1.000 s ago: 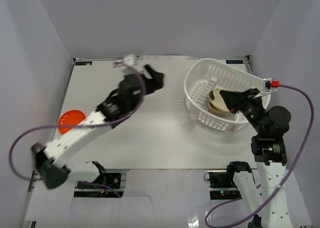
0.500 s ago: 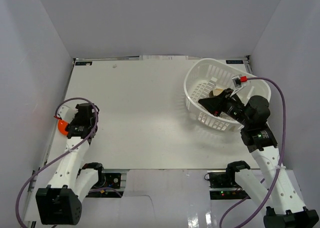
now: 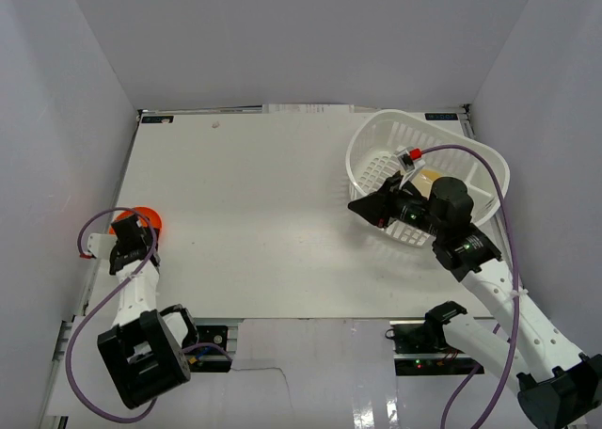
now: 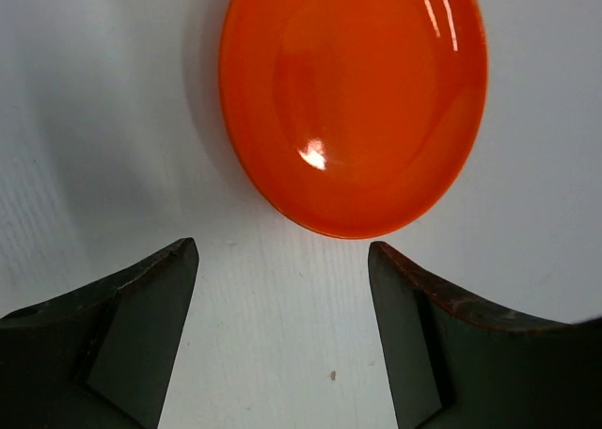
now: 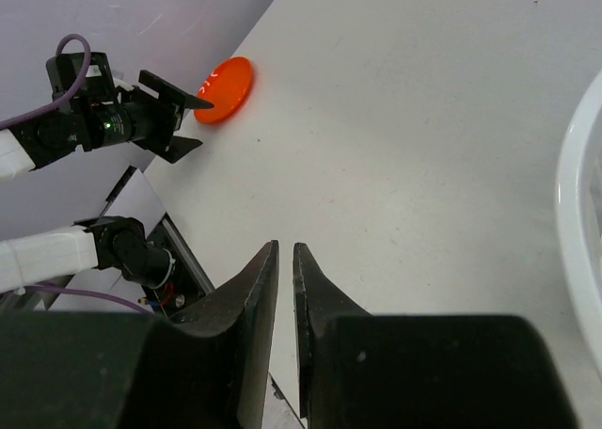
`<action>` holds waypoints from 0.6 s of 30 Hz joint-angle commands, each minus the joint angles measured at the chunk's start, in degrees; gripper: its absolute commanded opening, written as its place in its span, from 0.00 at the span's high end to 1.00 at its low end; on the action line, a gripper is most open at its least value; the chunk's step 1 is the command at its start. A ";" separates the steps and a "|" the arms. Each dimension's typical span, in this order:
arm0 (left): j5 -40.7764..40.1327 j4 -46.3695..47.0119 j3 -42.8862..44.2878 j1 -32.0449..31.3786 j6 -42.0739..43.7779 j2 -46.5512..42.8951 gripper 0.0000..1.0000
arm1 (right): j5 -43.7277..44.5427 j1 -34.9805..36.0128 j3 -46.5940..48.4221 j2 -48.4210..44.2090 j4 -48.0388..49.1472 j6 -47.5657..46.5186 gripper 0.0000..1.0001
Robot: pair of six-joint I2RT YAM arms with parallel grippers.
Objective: Place the plates into the plastic bin on the countertop
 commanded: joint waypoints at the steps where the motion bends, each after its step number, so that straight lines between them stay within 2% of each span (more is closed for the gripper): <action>1: 6.82 6.16 -1.81 2.81 -0.48 1.26 0.17 | 1.55 1.38 0.13 0.43 1.53 -1.55 0.82; 6: 9.73 9.51 -1.73 5.89 -0.14 6.53 0.21 | 1.55 2.79 -0.57 1.40 2.06 -1.73 0.83; 7: 10.34 10.82 -1.81 6.51 -0.05 8.11 0.25 | 1.63 3.22 -0.92 1.57 2.32 -1.73 0.83; 12: 10.61 13.64 -1.90 6.69 -0.49 11.72 0.31 | 1.98 4.19 -1.10 1.83 2.50 -1.64 0.83; 16: 11.75 16.80 -2.17 6.78 -0.22 13.92 0.44 | 2.25 4.98 -1.36 1.92 2.41 -1.82 0.83; 17: 11.93 16.81 -1.90 6.86 -0.14 14.97 0.54 | 2.34 5.07 -1.45 2.10 2.32 -1.90 0.83; 18: 12.10 16.90 -1.81 6.86 -0.05 15.33 0.59 | 2.60 5.07 -1.45 2.10 2.32 -1.99 0.83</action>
